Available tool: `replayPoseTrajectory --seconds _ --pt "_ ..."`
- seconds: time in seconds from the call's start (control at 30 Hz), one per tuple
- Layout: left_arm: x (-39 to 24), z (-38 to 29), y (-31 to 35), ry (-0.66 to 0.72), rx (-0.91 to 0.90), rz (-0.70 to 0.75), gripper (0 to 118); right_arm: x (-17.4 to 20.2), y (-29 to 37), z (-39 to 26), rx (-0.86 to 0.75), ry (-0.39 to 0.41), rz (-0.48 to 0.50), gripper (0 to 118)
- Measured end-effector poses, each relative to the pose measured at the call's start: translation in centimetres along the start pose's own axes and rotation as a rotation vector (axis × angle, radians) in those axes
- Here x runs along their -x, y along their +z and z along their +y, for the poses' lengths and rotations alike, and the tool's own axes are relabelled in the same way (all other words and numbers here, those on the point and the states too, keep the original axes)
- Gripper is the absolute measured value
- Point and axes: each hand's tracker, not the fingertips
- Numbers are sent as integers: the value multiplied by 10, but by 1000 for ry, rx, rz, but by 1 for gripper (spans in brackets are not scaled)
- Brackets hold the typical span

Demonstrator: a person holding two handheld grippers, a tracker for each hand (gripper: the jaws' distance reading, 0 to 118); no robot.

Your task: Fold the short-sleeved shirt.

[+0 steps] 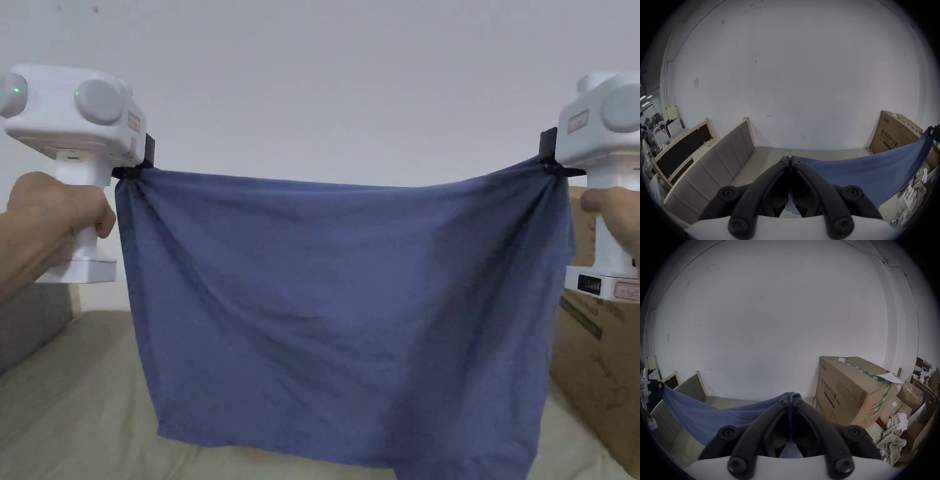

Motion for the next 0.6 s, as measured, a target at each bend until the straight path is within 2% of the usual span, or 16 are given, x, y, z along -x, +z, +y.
replayPoseTrajectory --seconds 0.33,0.6 --pt "-1 35 -30 -3 -36 13 1 10 -37 37 -46 -21 -22 1" --pt "2 34 -48 11 -41 17 1 15 -47 35 -57 -6 -28 1"
